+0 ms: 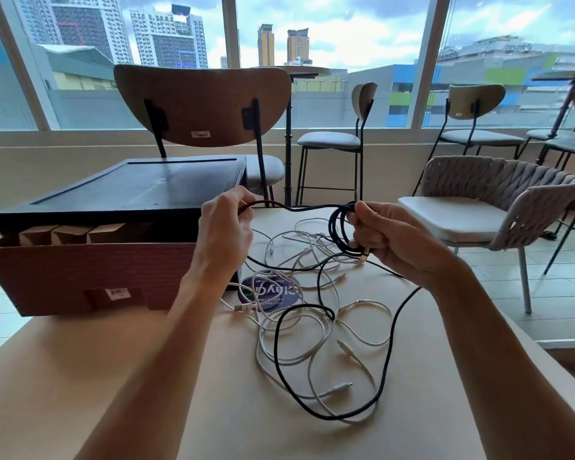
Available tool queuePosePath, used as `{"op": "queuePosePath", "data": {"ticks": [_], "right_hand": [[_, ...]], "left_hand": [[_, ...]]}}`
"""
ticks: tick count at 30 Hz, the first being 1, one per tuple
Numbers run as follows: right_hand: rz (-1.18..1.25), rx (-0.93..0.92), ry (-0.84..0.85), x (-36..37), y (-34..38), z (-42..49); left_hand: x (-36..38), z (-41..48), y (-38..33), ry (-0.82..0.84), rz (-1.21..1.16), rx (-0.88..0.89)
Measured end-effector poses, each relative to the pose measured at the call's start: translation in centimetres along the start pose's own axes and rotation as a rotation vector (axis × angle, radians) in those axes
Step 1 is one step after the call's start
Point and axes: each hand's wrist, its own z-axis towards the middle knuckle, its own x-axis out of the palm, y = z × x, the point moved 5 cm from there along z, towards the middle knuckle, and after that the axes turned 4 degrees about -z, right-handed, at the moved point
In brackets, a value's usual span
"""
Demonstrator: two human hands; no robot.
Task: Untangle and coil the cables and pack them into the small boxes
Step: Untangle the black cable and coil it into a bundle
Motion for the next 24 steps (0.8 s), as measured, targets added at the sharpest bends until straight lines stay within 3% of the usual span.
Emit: {"op": "queuePosePath", "data": {"ticks": [9, 15, 24], "right_hand": [[0.418, -0.003, 0.086, 2.1, 0.4, 0.3], [0.679, 0.042, 0.105, 1.9, -0.1, 0.5], [0.814, -0.025, 0.056, 0.9, 0.1, 0.7]], "left_hand": [[1.6, -0.8, -0.4, 0.039, 0.133, 0.159], [2.3, -1.4, -0.4, 0.133, -0.038, 0.142], [4.1, -1.7, 0.8, 0.296, -0.327, -0.040]]}}
